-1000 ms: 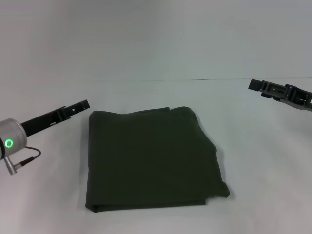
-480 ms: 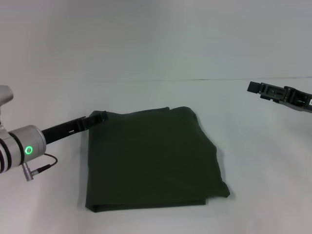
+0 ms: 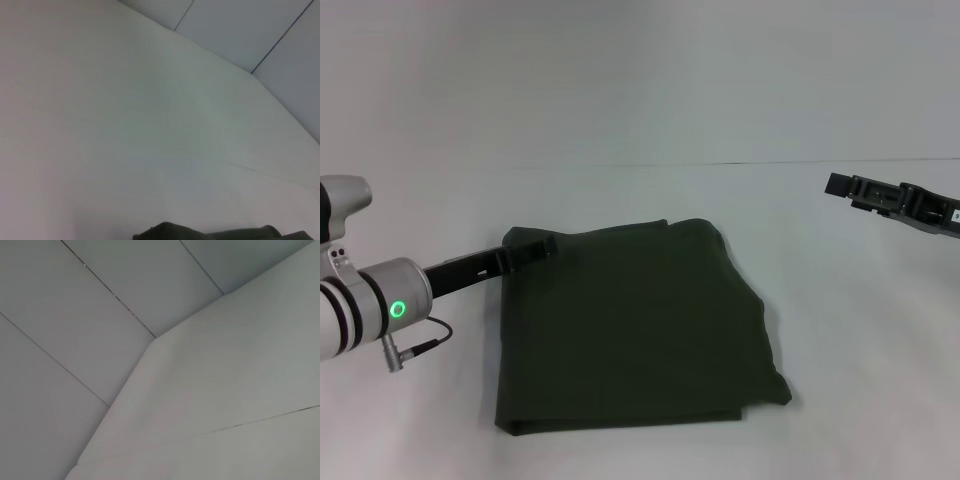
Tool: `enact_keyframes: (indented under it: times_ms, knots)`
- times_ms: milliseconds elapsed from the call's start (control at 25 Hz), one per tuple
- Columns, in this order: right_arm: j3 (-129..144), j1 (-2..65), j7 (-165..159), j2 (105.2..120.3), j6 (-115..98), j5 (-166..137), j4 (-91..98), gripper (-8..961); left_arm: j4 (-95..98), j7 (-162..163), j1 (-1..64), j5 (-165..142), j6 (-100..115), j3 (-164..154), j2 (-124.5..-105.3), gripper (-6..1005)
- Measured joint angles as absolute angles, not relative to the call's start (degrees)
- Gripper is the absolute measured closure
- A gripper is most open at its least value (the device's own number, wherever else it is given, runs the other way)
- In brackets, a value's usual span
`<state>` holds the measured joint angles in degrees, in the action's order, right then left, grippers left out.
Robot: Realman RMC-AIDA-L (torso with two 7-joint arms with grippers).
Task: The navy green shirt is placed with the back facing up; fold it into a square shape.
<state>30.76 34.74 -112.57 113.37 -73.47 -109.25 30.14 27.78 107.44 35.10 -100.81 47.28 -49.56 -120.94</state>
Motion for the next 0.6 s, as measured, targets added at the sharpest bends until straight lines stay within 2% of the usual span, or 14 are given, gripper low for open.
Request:
enact_keyframes:
  times_ms: [440,600]
  knots:
    - [30.51,34.59,-110.87,113.54,-73.94,-108.99,30.36,114,32.39,108.14,33.06,-100.29,47.8,-48.16,-119.63,87]
    - [30.53,34.45,-110.74,113.55,-73.97,-108.99,30.32,114,32.22,108.07,33.17,-100.54,47.3,-48.54,-120.01,87]
